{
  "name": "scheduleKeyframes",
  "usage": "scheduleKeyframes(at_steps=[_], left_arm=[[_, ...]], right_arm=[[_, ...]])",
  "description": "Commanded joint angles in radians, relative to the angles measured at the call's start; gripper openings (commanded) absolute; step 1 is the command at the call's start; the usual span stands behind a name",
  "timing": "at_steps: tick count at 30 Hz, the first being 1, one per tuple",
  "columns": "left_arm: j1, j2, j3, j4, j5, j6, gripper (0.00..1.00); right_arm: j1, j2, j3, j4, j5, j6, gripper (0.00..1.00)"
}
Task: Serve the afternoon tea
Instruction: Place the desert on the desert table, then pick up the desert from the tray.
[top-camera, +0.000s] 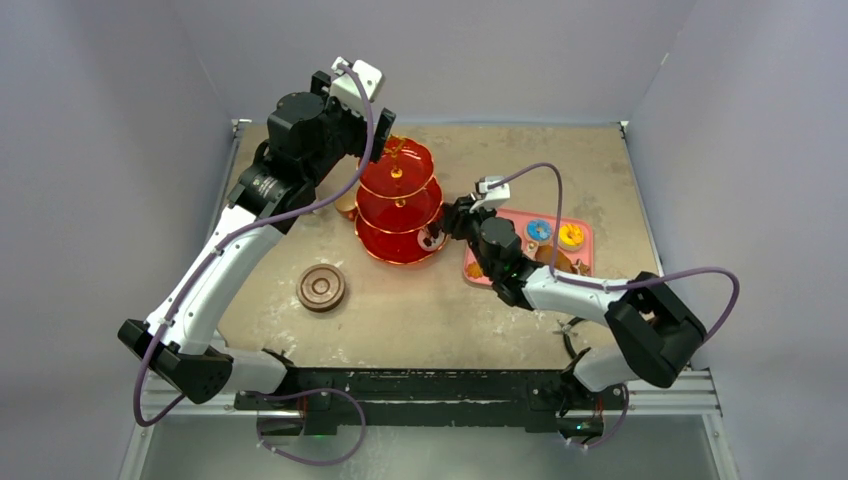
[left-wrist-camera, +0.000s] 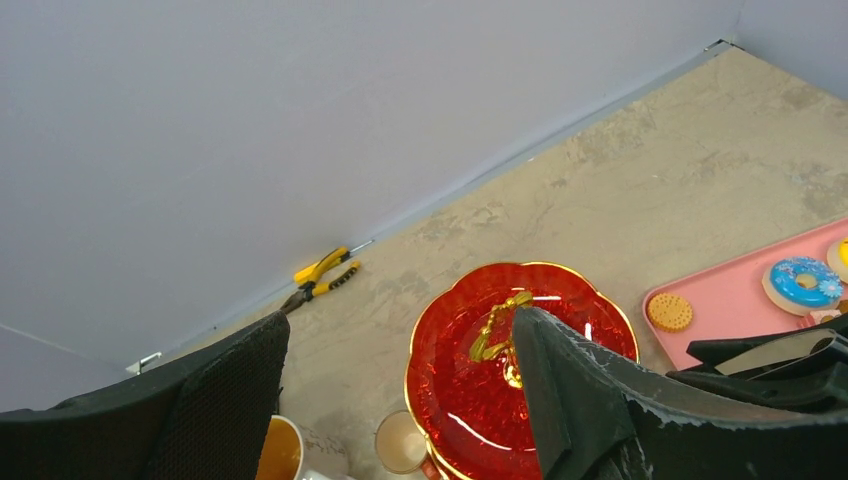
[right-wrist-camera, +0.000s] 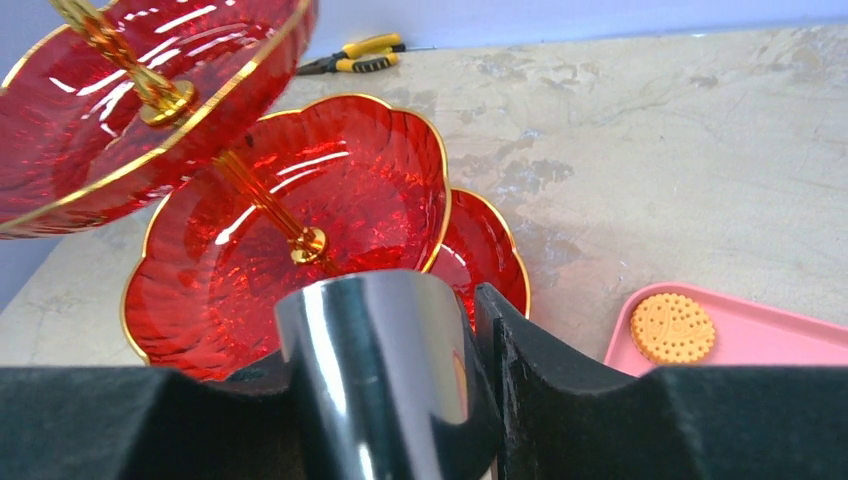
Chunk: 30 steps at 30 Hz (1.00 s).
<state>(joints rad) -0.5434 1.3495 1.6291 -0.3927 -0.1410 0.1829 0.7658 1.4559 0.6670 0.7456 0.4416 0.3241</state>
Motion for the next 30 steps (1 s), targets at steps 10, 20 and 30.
scheduleKeyframes(at_steps=[10,20,30], left_arm=[[0.007,-0.024,0.041,0.009,0.013,-0.008,0.81],[0.007,-0.016,0.055,-0.004,0.025,-0.013,0.81],[0.007,-0.007,0.061,-0.003,0.038,-0.018,0.81]], right_arm=[[-0.004,-0.133,-0.005,-0.029,0.037,-0.015,0.43],[-0.183,-0.347,-0.038,-0.343,0.182,0.118,0.39],[-0.203,-0.476,-0.017,-0.797,0.359,0.316,0.36]])
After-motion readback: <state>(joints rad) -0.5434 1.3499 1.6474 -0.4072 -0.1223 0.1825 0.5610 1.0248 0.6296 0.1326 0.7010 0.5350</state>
